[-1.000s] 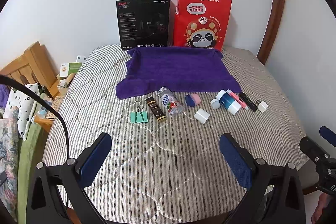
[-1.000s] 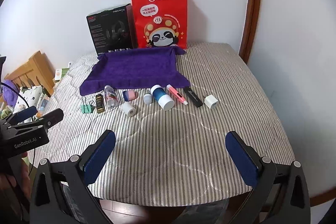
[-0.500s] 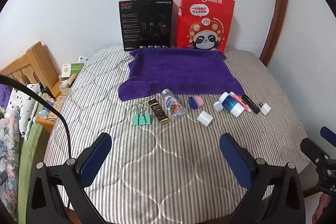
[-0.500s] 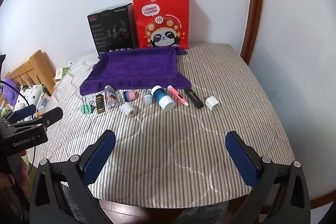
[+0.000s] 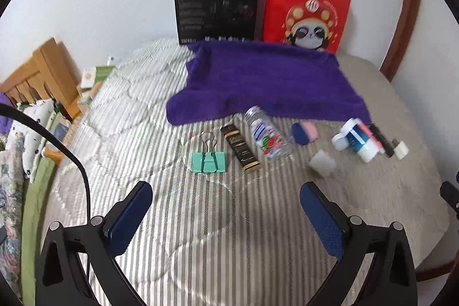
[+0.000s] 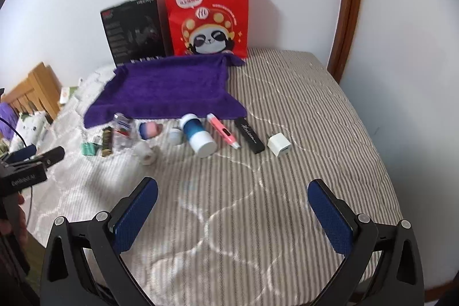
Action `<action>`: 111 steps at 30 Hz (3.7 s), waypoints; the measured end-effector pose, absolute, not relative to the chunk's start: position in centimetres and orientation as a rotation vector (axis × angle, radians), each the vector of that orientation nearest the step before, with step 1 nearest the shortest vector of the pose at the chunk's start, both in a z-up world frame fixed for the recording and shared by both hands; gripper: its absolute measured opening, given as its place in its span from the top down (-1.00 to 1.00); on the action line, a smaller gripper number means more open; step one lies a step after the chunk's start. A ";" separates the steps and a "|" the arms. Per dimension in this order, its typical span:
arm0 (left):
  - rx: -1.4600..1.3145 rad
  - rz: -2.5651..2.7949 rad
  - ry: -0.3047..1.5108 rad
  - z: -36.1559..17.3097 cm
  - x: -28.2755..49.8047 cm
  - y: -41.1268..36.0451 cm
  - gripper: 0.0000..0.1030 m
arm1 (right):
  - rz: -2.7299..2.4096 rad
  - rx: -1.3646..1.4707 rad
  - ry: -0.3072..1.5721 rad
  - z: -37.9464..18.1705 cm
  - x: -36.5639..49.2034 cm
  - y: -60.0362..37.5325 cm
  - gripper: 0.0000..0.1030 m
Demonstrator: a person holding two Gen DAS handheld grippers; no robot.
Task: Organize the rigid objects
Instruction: 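Grasp the green binder clip with the left tool while the right tool grasps the white charger cube, then carry the clip and charger onto the purple towel while both tools open to release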
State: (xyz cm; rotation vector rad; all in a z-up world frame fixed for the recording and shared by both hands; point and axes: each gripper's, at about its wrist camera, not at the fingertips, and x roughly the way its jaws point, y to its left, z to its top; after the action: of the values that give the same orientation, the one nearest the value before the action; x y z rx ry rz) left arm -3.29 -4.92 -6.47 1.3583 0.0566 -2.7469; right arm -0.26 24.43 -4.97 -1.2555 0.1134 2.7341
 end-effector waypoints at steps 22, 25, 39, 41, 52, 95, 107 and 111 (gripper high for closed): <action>1.341 -2.654 0.125 -14.8 -9.7 -8.3 -0.60 | 2.589 -1.401 0.096 -15.0 -6.3 31.5 -0.95; 1.325 -2.673 0.125 -14.6 -9.7 -8.3 -0.32 | 2.594 -1.399 0.085 -15.2 -7.3 31.5 -0.87; 1.330 -2.723 0.129 -14.2 -9.7 -8.4 0.23 | 2.751 -1.416 0.079 -16.6 -11.3 32.7 0.24; 1.329 -2.728 0.146 -14.1 -9.6 -8.6 0.23 | 2.767 -1.411 0.023 -16.7 -11.3 31.8 0.45; 1.330 -2.757 0.181 -12.8 -8.7 -9.3 0.23 | 2.735 -1.401 0.169 -15.4 -9.9 32.3 0.46; 1.731 -2.895 -0.011 -12.6 -36.8 -3.2 0.23 | 2.805 -1.719 -0.030 -15.7 -40.2 18.4 0.47; 1.779 -2.908 -0.147 -12.9 -35.2 -2.1 -0.32 | 2.823 -1.785 -0.124 -15.6 -39.3 18.4 0.14; 1.721 -2.919 -0.108 -11.9 -33.7 -2.7 -0.34 | 2.822 -1.787 -0.029 -14.4 -37.7 19.3 0.03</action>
State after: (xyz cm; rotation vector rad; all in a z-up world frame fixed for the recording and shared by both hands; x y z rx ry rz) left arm -33.69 -2.66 -11.89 1.7205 -0.1076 -2.9190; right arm -37.74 19.34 -14.35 -1.7870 -0.0293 2.8223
